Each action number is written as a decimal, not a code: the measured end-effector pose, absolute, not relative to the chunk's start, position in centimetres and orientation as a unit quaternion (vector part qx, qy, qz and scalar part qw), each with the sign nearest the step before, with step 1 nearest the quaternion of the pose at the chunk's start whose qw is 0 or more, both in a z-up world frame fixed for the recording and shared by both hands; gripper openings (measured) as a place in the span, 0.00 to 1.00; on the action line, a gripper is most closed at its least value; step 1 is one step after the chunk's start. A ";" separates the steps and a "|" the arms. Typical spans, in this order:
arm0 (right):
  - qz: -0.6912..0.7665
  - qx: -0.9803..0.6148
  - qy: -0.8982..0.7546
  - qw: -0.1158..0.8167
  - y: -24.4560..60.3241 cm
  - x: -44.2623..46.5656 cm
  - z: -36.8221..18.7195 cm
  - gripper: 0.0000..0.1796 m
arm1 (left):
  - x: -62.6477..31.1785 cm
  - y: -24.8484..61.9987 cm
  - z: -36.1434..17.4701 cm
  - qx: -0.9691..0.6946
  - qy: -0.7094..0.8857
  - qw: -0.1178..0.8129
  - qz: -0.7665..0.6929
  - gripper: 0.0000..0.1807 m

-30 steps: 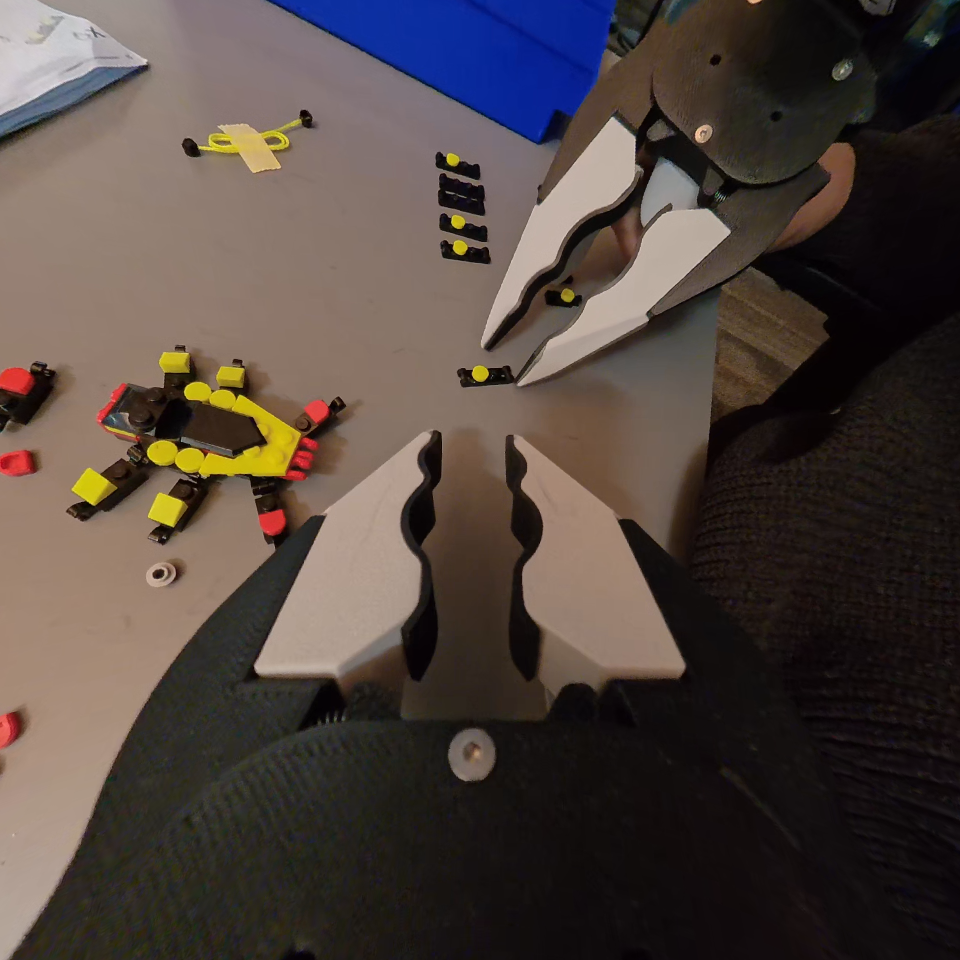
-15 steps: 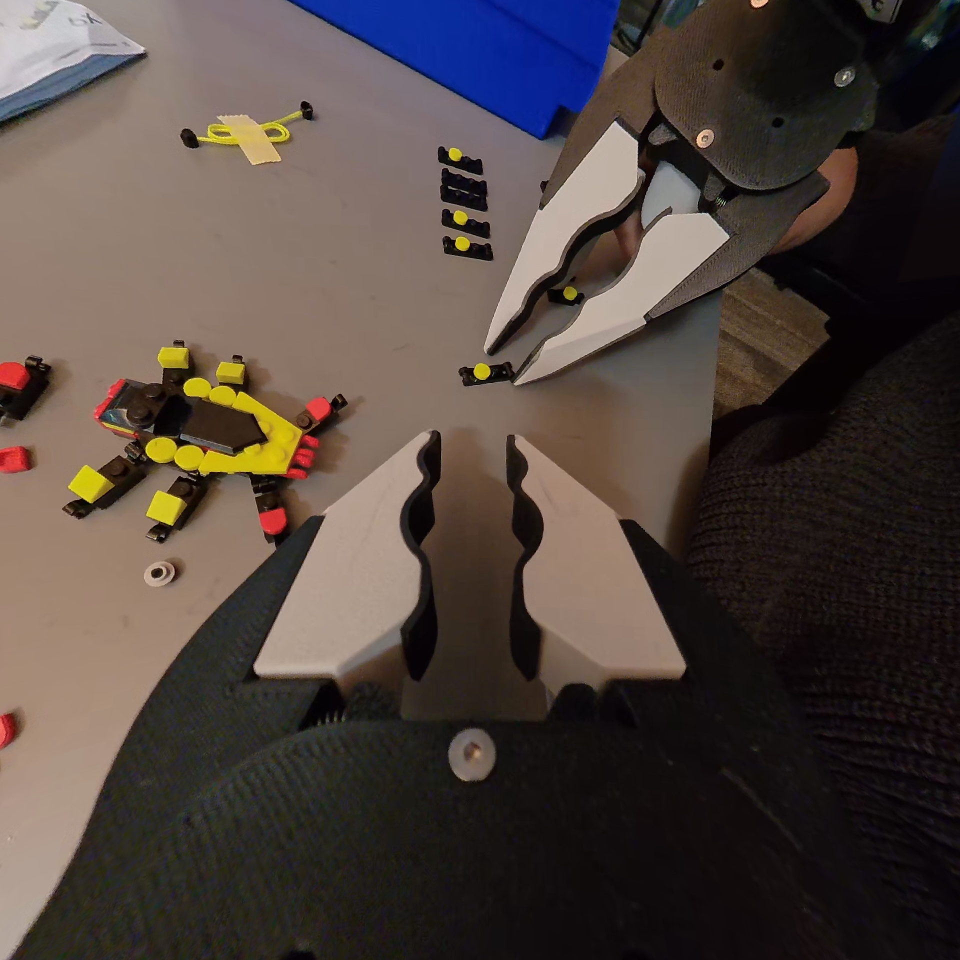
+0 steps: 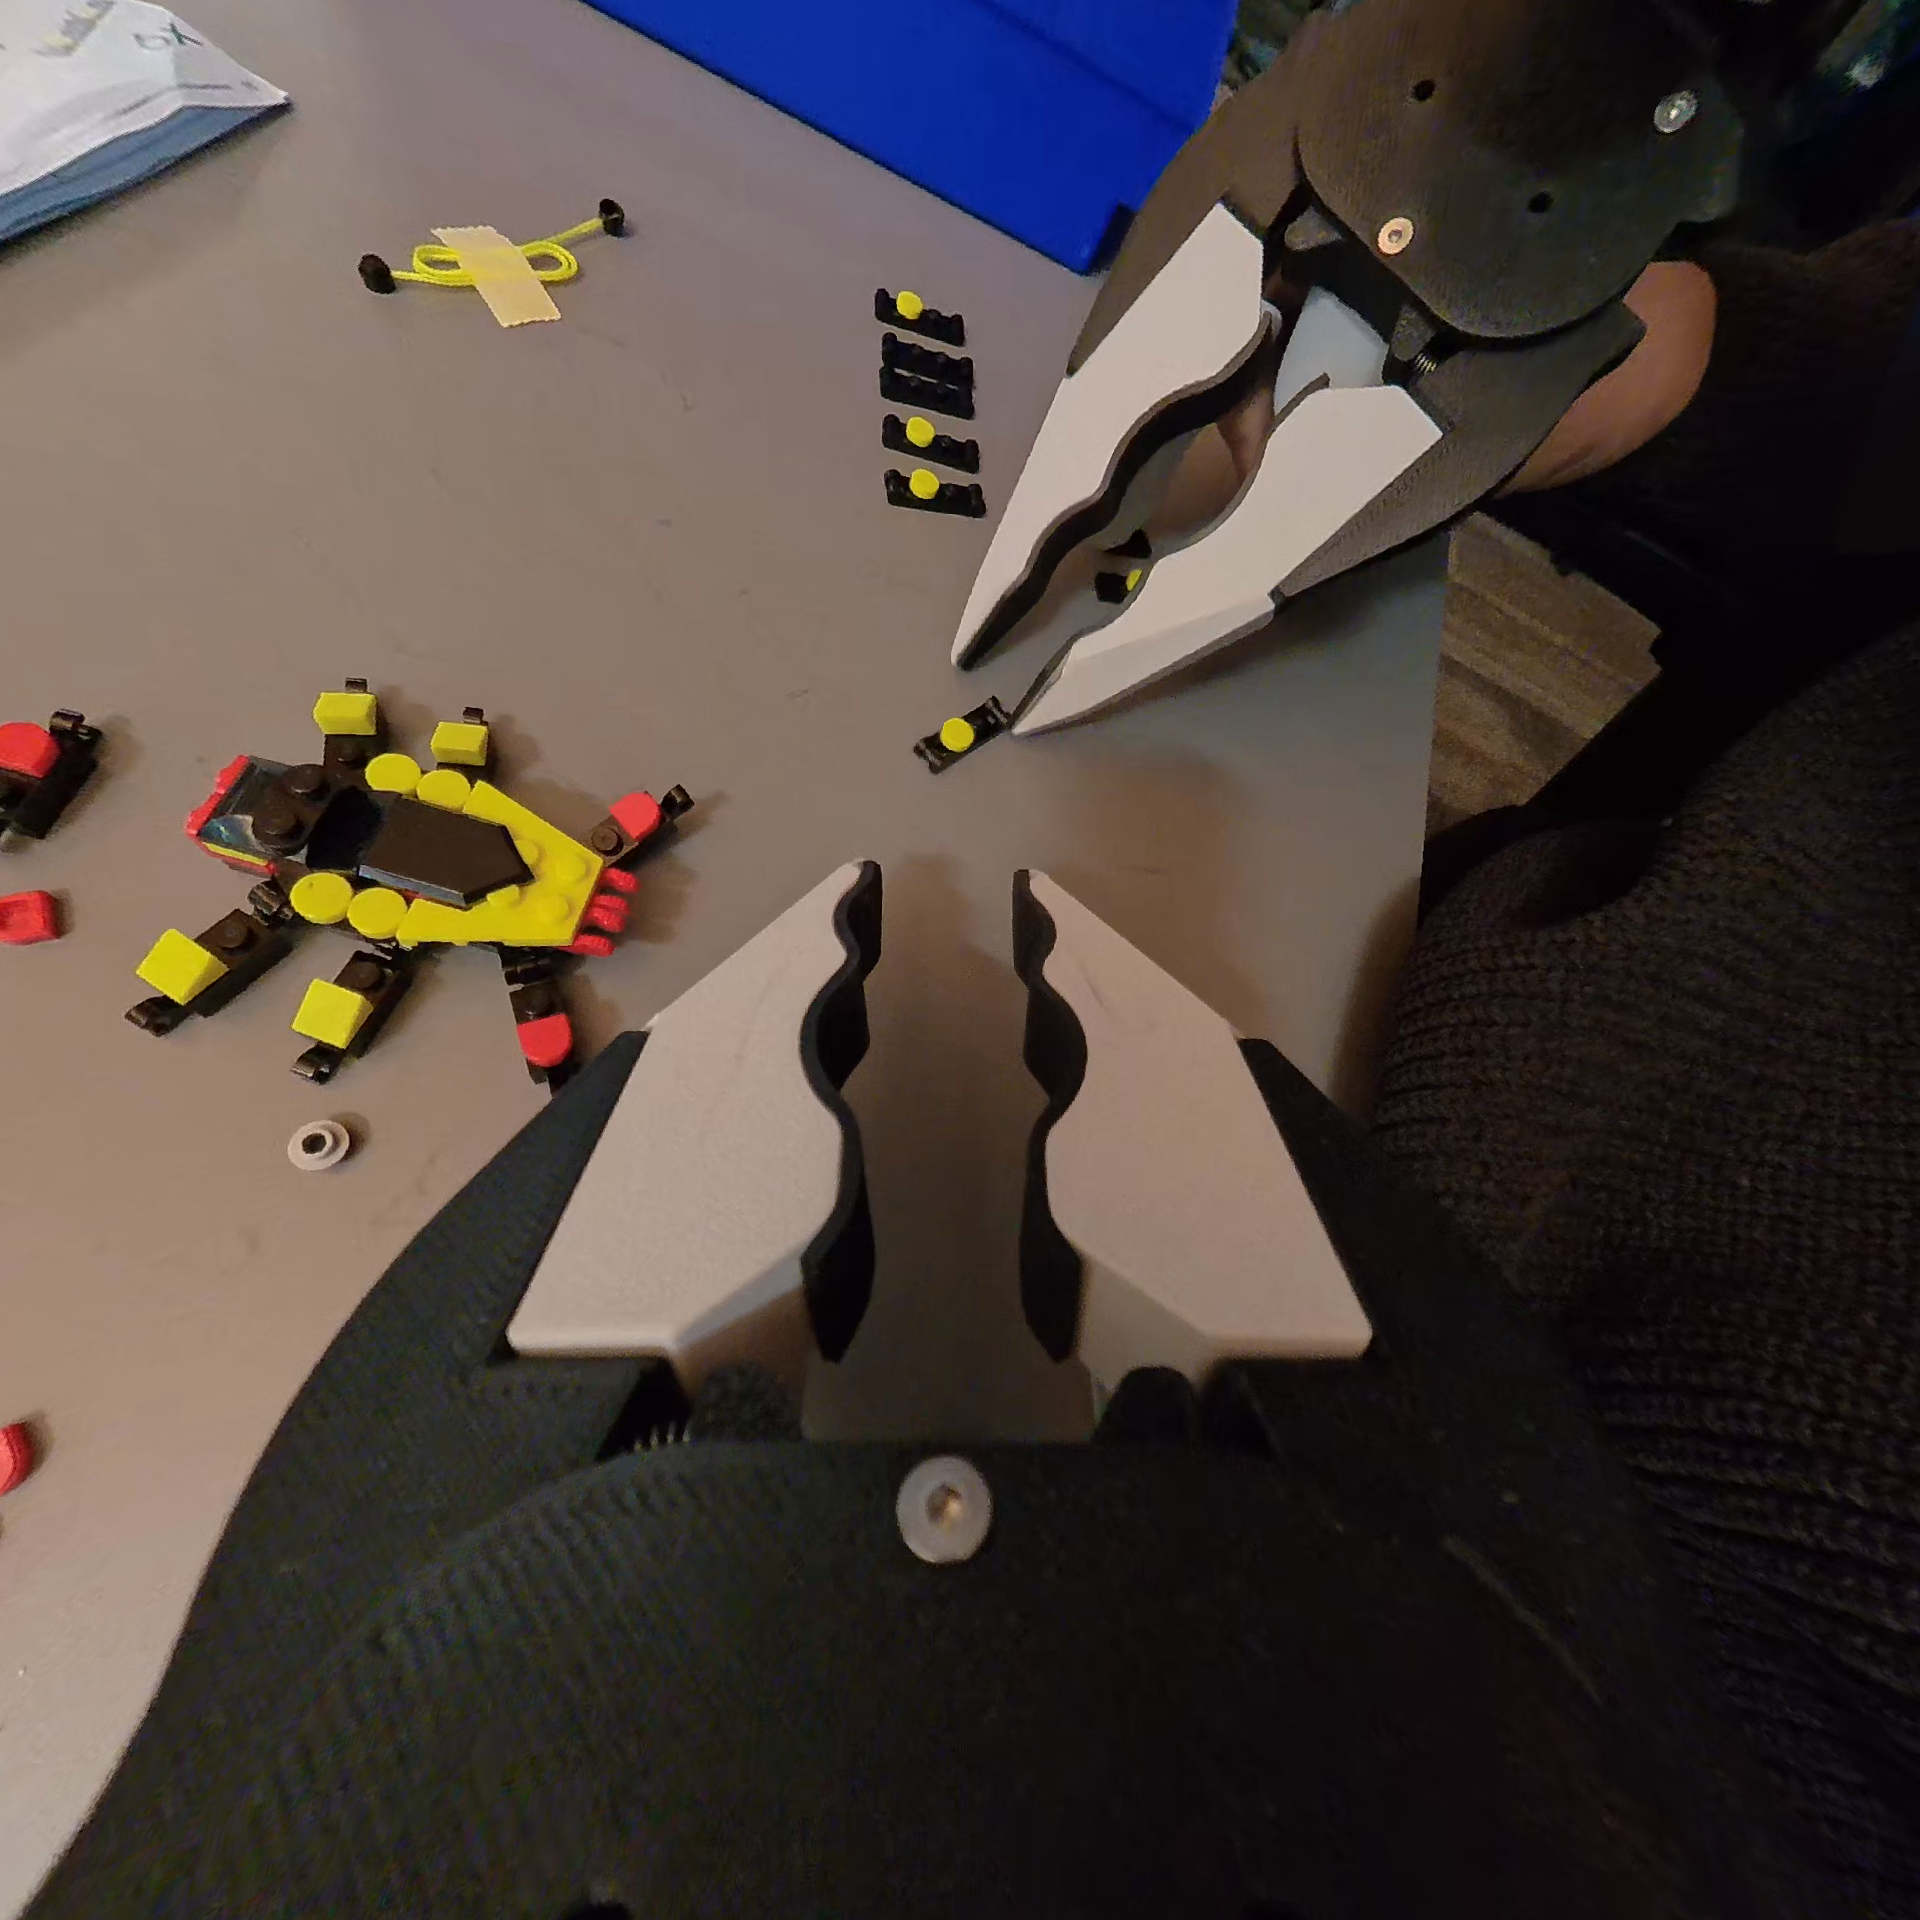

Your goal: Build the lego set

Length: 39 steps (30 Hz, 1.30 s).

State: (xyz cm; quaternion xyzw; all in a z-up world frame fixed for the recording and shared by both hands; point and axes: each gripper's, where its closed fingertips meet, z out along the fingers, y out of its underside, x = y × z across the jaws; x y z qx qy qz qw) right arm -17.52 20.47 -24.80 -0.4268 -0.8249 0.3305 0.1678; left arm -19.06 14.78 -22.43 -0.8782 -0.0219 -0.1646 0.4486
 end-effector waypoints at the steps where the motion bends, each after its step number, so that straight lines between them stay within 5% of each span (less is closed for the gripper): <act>1: 0.331 -0.428 -0.824 0.168 20.5 -17.6 -24.8 0.09 | -19.1 14.8 -22.4 -0.878 -0.022 0.448 -0.165 0.13; 22: 0.342 -0.447 -0.807 0.179 21.3 -18.1 -24.2 0.10 | -19.1 14.8 -22.5 -0.879 -0.022 0.448 -0.165 0.13; 34: 0.351 -0.512 -0.734 0.275 29.4 -18.0 -19.3 0.10 | -19.3 15.4 -22.6 -0.878 -0.027 0.451 -0.160 0.13; 39: 0.337 -0.469 -0.786 0.221 28.8 -15.1 -20.0 0.07 | -18.6 16.4 -23.0 -0.883 -0.021 0.442 -0.159 0.16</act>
